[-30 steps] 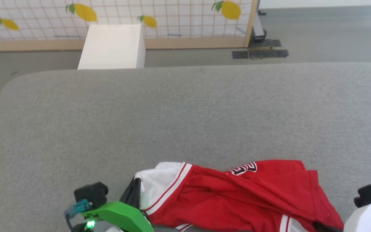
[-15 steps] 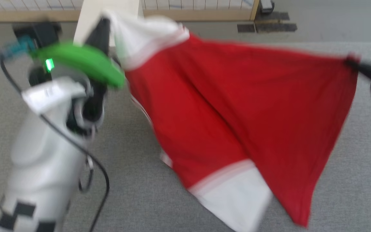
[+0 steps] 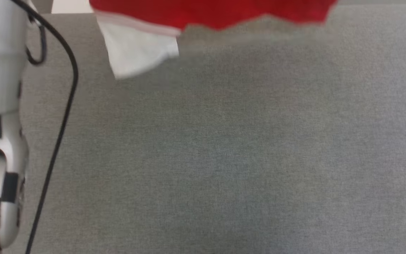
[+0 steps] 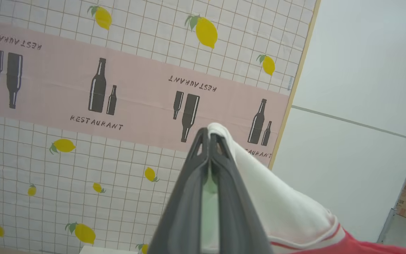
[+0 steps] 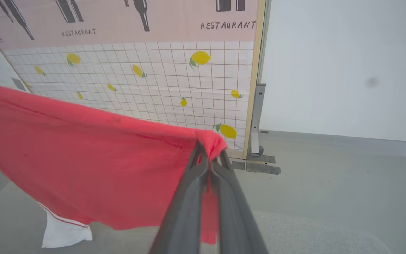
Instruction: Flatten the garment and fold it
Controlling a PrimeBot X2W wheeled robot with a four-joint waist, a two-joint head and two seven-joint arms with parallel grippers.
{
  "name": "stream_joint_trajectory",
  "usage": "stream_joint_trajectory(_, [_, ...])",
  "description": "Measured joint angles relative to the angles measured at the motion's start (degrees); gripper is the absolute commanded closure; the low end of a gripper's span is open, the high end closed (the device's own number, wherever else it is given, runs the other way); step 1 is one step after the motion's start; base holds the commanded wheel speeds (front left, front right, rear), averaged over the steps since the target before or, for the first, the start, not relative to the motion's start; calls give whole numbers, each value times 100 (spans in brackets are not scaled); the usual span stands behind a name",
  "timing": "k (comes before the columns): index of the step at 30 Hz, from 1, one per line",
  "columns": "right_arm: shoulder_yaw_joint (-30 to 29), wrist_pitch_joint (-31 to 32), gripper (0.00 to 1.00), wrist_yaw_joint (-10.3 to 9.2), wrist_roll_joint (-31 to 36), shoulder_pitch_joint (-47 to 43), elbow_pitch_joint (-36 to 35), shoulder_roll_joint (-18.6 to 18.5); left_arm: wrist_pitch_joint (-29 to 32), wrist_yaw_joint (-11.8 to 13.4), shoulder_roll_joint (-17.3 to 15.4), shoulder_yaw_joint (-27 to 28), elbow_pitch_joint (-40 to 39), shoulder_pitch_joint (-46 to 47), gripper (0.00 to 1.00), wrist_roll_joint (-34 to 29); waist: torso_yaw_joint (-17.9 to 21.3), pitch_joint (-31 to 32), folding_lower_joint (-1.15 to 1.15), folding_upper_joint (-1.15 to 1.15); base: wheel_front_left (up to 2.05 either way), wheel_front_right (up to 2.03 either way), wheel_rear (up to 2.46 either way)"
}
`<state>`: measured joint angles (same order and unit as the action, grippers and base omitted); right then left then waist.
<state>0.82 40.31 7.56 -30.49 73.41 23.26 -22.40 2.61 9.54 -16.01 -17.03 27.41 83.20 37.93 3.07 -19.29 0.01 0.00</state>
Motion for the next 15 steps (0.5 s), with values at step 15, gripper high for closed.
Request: stream_joint_trajectory(15, [477, -1036, 100, 0, -475, -5, 701, -292, -714, -423, 159, 147, 636, -24, 100, 192, -115, -447, 1, 0, 0, 0, 0])
